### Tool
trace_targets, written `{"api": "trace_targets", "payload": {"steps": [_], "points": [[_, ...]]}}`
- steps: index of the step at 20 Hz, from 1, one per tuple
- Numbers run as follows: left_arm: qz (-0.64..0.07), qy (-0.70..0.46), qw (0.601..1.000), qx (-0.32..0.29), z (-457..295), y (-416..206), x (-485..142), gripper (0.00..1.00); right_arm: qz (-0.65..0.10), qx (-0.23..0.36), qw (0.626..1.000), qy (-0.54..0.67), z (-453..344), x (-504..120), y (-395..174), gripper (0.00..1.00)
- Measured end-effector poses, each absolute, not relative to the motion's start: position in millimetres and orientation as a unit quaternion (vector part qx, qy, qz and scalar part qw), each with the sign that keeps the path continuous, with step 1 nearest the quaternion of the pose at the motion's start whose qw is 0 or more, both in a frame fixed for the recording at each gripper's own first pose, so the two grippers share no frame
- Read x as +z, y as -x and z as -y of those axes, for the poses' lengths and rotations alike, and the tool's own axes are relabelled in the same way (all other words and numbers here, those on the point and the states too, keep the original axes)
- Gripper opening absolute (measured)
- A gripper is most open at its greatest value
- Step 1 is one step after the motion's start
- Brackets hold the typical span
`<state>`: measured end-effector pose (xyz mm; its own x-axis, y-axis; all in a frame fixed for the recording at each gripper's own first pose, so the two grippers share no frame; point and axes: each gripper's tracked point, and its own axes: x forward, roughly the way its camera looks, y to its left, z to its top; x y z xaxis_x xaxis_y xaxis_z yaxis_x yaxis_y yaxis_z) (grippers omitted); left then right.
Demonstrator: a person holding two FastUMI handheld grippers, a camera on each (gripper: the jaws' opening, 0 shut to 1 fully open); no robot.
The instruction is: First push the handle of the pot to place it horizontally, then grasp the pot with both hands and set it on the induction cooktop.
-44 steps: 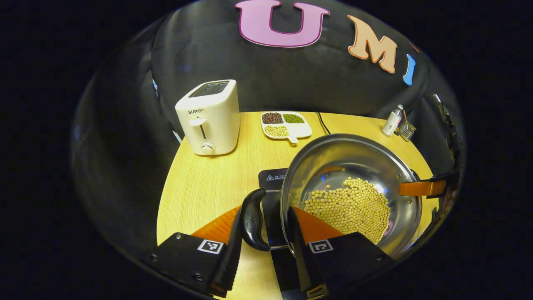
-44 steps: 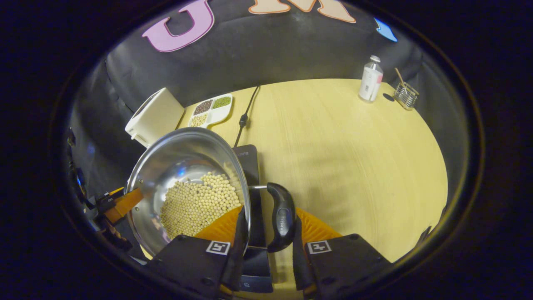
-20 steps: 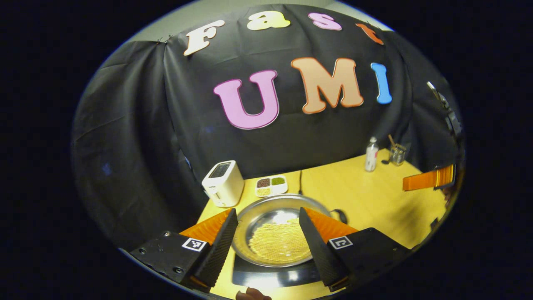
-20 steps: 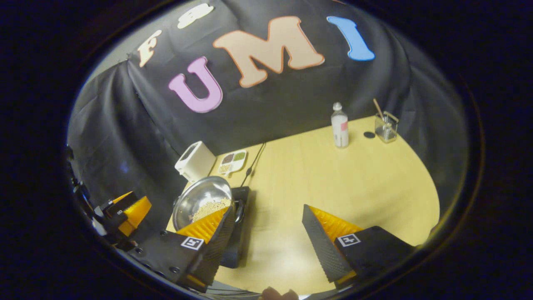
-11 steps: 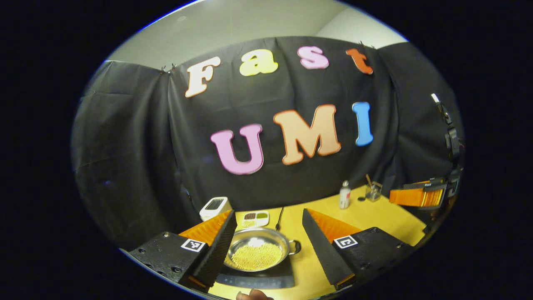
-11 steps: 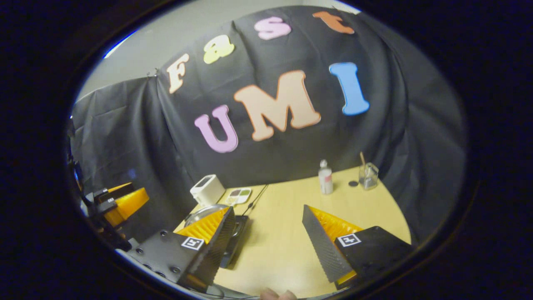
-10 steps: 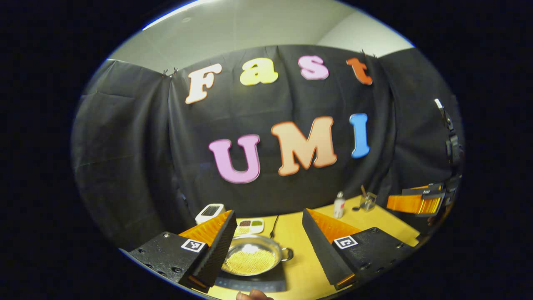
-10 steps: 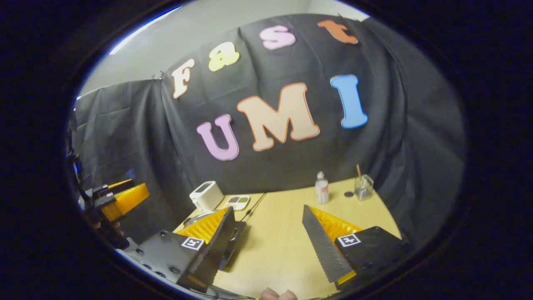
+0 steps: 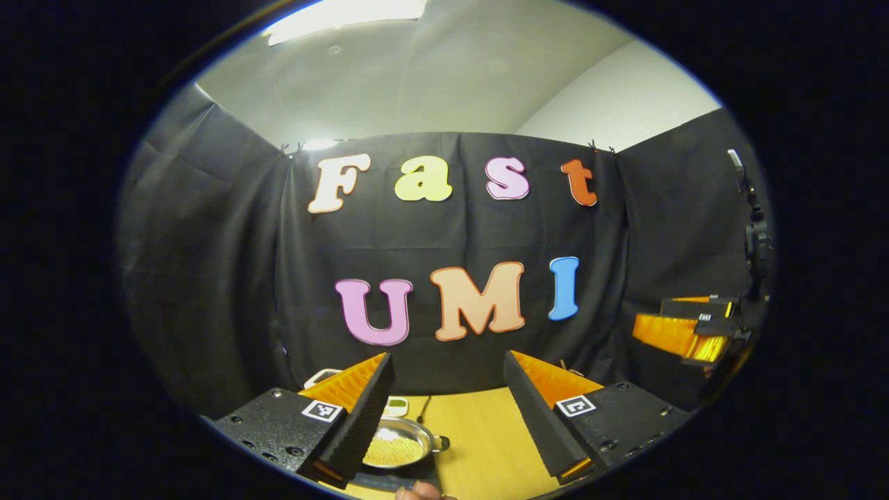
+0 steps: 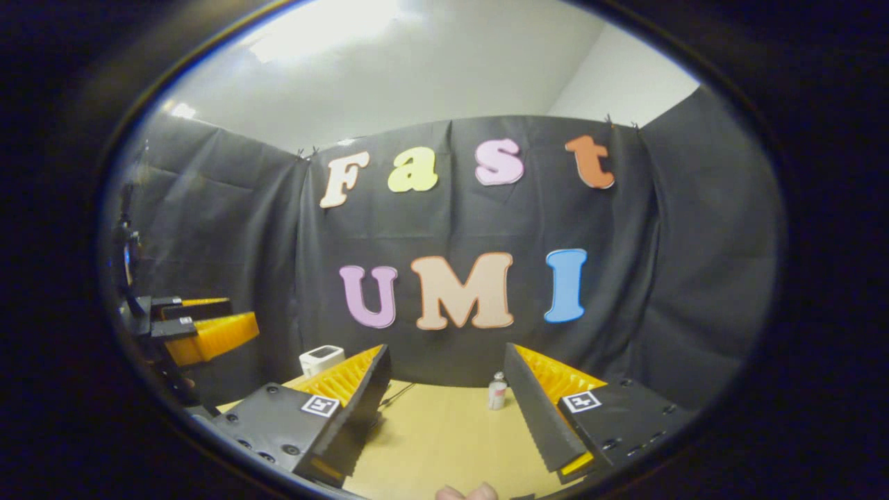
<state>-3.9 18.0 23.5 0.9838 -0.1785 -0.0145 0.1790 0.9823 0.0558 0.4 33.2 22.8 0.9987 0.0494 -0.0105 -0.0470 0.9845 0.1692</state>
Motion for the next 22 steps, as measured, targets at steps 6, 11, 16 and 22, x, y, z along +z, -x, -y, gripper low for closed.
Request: {"api": "trace_targets", "payload": {"steps": [6,11,16,22], "points": [[-0.008,-0.022,1.000,-0.016,-75.8,33.9,34.4,0.99,0.011,0.002,1.000,-0.024,-38.6,51.4,29.3,0.98],[0.006,-0.062,0.998,0.015,-82.6,44.6,51.2,0.95,-0.002,0.019,0.999,-0.042,-32.2,52.2,24.1,0.99],[0.007,-0.070,0.997,0.013,-71.5,45.4,56.4,0.95,-0.013,0.007,0.997,-0.081,-14.9,48.2,24.3,0.98],[0.007,-0.081,0.997,0.002,-62.3,40.4,59.7,0.99,-0.005,0.009,0.997,-0.076,-18.6,50.8,26.4,1.00]]}}
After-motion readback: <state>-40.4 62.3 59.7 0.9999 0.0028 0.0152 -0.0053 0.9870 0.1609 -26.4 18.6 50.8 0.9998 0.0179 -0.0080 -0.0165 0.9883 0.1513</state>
